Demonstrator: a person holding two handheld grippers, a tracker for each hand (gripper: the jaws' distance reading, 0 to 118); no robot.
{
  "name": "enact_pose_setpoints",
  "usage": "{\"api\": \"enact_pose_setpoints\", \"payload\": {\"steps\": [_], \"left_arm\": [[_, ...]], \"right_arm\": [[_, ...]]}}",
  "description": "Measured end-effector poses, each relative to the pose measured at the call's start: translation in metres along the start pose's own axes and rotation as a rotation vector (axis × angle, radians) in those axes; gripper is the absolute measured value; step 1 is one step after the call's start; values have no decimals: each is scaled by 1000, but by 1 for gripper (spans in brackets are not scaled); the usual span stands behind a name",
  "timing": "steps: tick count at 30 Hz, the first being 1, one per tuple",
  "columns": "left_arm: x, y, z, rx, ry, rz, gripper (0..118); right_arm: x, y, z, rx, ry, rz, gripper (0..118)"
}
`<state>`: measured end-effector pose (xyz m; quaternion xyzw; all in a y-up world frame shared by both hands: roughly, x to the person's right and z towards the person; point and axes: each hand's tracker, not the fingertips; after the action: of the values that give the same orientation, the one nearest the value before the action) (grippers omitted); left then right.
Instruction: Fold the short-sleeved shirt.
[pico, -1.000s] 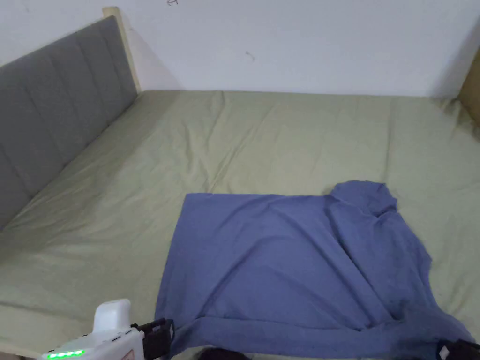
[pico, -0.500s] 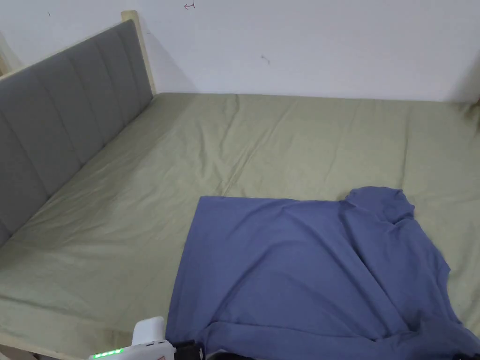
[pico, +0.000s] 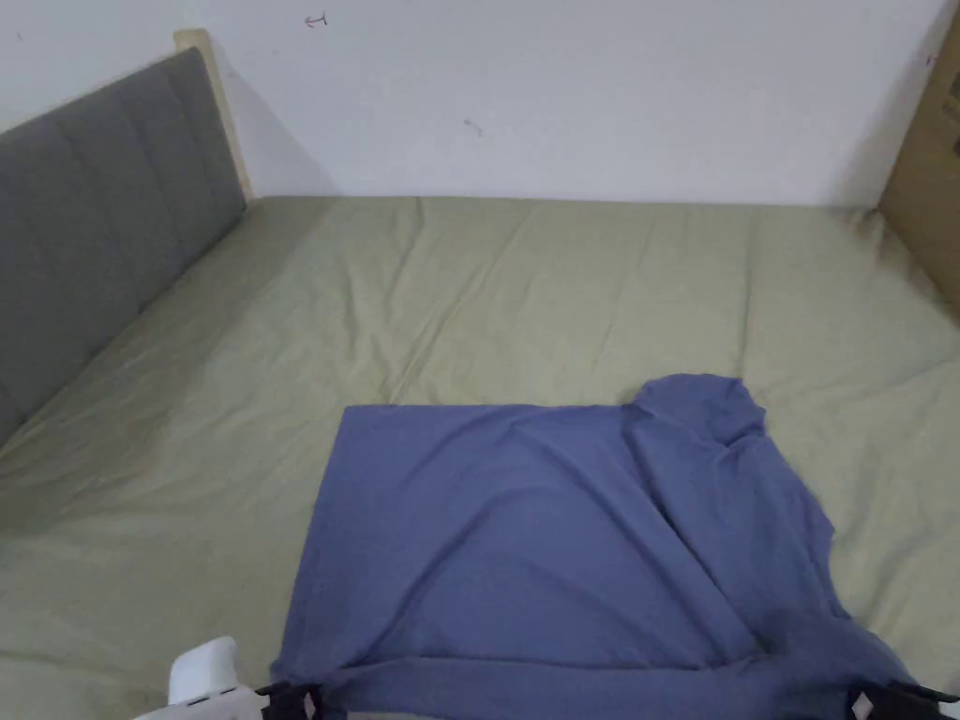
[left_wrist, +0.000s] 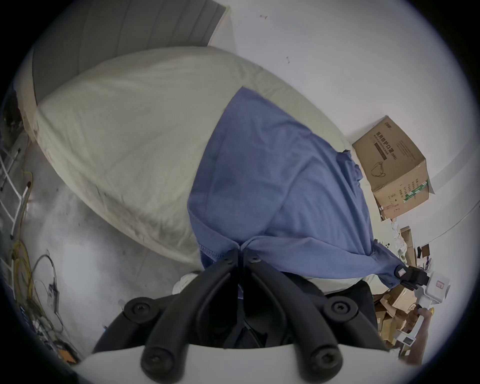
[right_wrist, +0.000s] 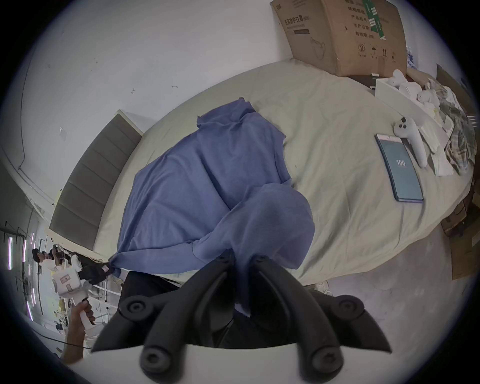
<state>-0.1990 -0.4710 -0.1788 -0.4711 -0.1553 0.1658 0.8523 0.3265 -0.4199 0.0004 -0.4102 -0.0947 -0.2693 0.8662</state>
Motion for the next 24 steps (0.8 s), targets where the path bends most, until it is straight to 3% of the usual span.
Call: {"api": "enact_pose_setpoints", "payload": {"steps": [3, 7, 14, 21, 22, 23, 24], "left_arm": [[9, 22, 7, 37, -22, -30, 2], [19, 62, -3, 70, -32, -33, 2], [33, 118, -56, 77, 30, -32, 2], [29, 129, -111, -6, 134, -19, 3], [28, 129, -114, -33, 147, -11, 11], [25, 130, -113, -35, 148, 4, 36], [22, 129, -108, -21, 117, 29, 53]], "right_arm": [[-6, 13, 2, 23, -16, 40, 8], [-10, 42, -10, 25, 1, 28, 8], [-20, 110, -71, 6, -27, 45, 8], [-30, 133, -140, -62, -146, 160, 10], [-32, 132, -142, -80, -178, 179, 15], [-33, 131, -142, -86, -202, 179, 39], [-32, 130, -138, -82, -197, 173, 57]]}}
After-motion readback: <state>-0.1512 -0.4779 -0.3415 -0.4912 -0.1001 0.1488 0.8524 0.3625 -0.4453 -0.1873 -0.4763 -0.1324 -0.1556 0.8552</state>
